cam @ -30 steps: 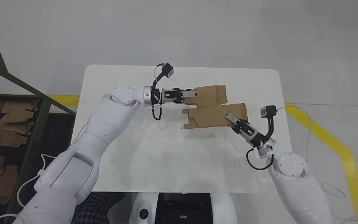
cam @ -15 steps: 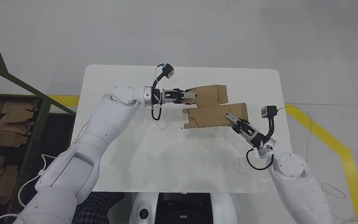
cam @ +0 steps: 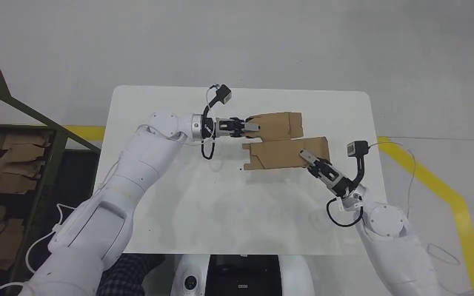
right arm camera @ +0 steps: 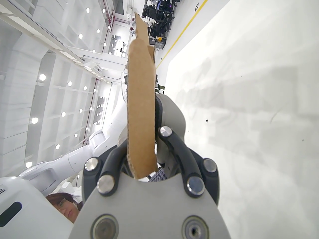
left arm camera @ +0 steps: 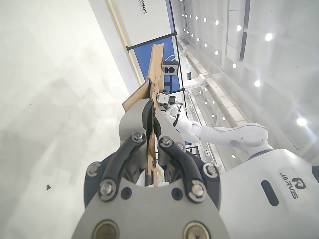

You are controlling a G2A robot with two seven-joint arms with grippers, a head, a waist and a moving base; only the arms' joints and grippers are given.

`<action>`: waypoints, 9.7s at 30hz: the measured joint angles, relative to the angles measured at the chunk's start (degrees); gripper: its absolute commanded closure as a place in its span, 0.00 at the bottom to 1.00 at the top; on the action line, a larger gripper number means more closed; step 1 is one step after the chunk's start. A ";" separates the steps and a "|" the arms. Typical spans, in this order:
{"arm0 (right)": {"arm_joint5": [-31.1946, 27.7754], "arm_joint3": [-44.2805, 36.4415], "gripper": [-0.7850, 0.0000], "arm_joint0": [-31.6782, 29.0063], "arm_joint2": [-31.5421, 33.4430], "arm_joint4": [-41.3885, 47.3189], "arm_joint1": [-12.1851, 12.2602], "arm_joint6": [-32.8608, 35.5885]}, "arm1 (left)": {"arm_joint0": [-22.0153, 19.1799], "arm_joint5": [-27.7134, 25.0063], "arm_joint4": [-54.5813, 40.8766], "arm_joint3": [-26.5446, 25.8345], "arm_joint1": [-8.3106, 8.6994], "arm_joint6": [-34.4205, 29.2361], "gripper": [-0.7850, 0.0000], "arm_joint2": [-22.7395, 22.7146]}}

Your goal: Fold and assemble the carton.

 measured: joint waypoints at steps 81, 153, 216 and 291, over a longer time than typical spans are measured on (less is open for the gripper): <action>-8.20 29.39 0.65 36.11 -20.65 17.22 0.36 37.11 | 2.85 1.98 -4.36 -9.91 3.78 -4.87 1.00 2.27; -6.01 30.39 1.00 34.35 -23.58 17.46 -0.75 29.82 | -1.94 1.19 -8.25 -10.35 2.42 -4.07 0.00 7.70; -1.33 19.75 1.00 25.78 -14.16 17.19 0.61 24.70 | -5.02 2.61 -11.88 -2.31 2.52 -5.52 0.00 4.93; -0.89 18.82 1.00 24.63 -14.13 18.41 -1.27 20.81 | 3.46 6.26 -15.57 -7.91 3.37 -9.14 0.00 -1.87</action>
